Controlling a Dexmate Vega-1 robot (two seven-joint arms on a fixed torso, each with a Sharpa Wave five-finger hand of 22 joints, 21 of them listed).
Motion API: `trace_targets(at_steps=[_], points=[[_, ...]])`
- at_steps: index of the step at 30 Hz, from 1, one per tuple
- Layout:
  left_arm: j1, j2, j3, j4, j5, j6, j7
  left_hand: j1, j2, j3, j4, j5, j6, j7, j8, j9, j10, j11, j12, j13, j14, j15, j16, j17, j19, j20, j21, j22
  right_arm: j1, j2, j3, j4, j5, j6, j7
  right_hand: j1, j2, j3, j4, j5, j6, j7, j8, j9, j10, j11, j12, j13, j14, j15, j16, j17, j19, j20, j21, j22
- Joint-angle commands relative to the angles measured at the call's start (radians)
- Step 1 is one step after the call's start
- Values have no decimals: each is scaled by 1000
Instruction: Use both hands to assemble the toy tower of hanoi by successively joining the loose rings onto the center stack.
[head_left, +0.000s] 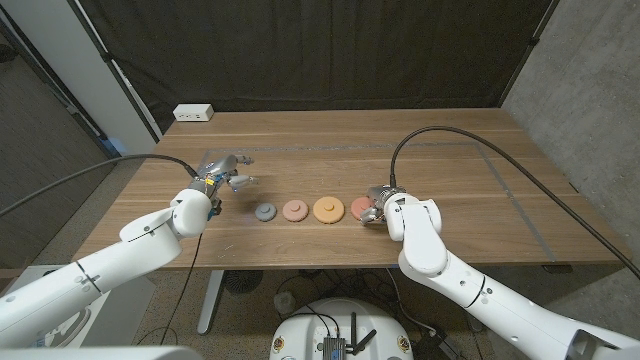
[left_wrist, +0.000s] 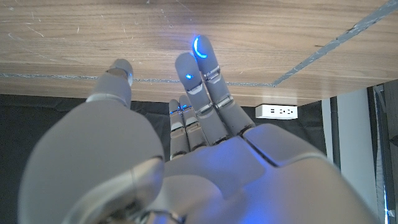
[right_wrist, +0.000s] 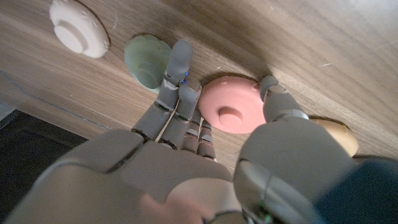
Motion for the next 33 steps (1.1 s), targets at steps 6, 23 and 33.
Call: trace_targets(at_steps=[6,23,33], points=[[5,2,0,3,-5,-9,3,-1,10,-6,-1,6,9,-2,-2,3,13,3,-5,6,5,-78,5,0,-6,-121,7,0,-4,19,-4,20,-21,15,40,7,15,-5,-3,-3,16,-3,11,2,59,-19,23,2,13,-134,10,14,6,-97,18,1],[16,9,-6,-8,-13,-5,1,-2,11,-6,-1,6,10,-4,-3,4,17,2,-5,6,6,-78,6,-1,-6,-121,13,-4,-65,11,19,6,39,14,-134,64,48,15,-7,19,267,-76,95,4,319,-82,92,25,276,-140,100,45,157,-105,115,7],[15,12,0,-13,-9,-3,-3,-4,13,-5,-1,7,13,-4,-3,4,21,-2,-4,7,7,-78,8,0,-8,-121,18,-10,-54,-12,19,4,105,15,-164,85,73,39,-8,48,358,-86,122,3,406,-93,106,27,350,-140,98,46,199,-106,129,17]])
